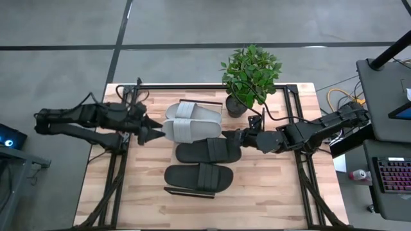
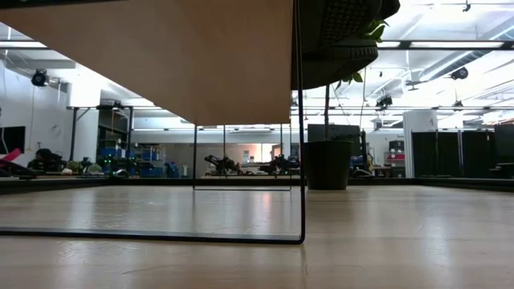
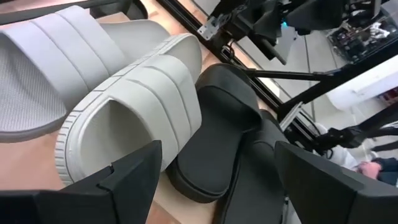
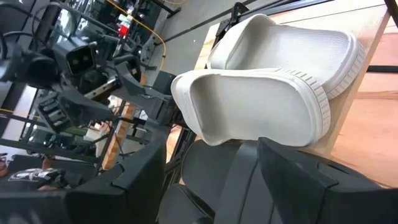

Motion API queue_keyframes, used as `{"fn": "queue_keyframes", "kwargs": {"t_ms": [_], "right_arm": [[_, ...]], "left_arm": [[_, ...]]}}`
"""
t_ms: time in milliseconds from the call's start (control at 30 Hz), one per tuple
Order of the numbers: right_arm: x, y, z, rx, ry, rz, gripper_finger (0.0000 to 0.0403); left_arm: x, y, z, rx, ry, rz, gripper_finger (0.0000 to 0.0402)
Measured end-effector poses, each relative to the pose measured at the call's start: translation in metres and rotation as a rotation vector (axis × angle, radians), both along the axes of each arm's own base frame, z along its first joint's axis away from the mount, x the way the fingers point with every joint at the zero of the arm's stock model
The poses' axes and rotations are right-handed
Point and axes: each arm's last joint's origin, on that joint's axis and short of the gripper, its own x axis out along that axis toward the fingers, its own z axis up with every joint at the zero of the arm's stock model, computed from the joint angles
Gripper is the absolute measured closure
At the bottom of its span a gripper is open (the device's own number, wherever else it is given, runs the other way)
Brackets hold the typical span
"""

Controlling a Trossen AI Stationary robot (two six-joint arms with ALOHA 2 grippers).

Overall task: Pick and place slides into the shelf
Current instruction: Adjust the bottom gray slipper

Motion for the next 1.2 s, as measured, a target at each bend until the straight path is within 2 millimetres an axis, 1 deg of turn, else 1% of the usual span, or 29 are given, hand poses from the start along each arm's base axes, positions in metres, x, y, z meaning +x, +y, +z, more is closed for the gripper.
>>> {"fn": "queue_keyframes", "kwargs": {"t_ms": [167, 300, 367, 633, 867, 1000, 1200], "right_arm": [[0.000, 0.000, 0.000, -0.014, 0.006, 0.005, 0.0165], [0.000, 0.000, 0.000, -0.013, 0.006, 0.007, 0.0162], [0.000, 0.000, 0.000, -0.011, 0.004, 0.009, 0.0159], [0.000, 0.000, 0.000, -0.013, 0.004, 0.010, 0.0164], [0.000, 0.000, 0.000, -0.026, 0.008, 0.015, 0.0162], [0.000, 0.000, 0.000, -0.024, 0.009, 0.018, 0.0159], [0.000, 0.000, 0.000, -0.026, 0.009, 0.019, 0.0164]], "left_arm": [[0.005, -0.004, -0.014, 0.045, 0.005, 0.040, 0.0107], [0.013, -0.006, -0.025, 0.047, 0.005, 0.045, 0.0107], [0.015, -0.006, -0.030, 0.049, 0.015, 0.045, 0.0107], [0.020, -0.006, -0.033, 0.089, 0.025, 0.063, 0.0107], [0.034, -0.008, -0.039, 0.116, 0.056, 0.051, 0.0107], [0.039, -0.008, -0.043, 0.129, 0.076, 0.048, 0.0107], [0.046, -0.009, -0.045, 0.135, 0.074, 0.062, 0.0107]]}}
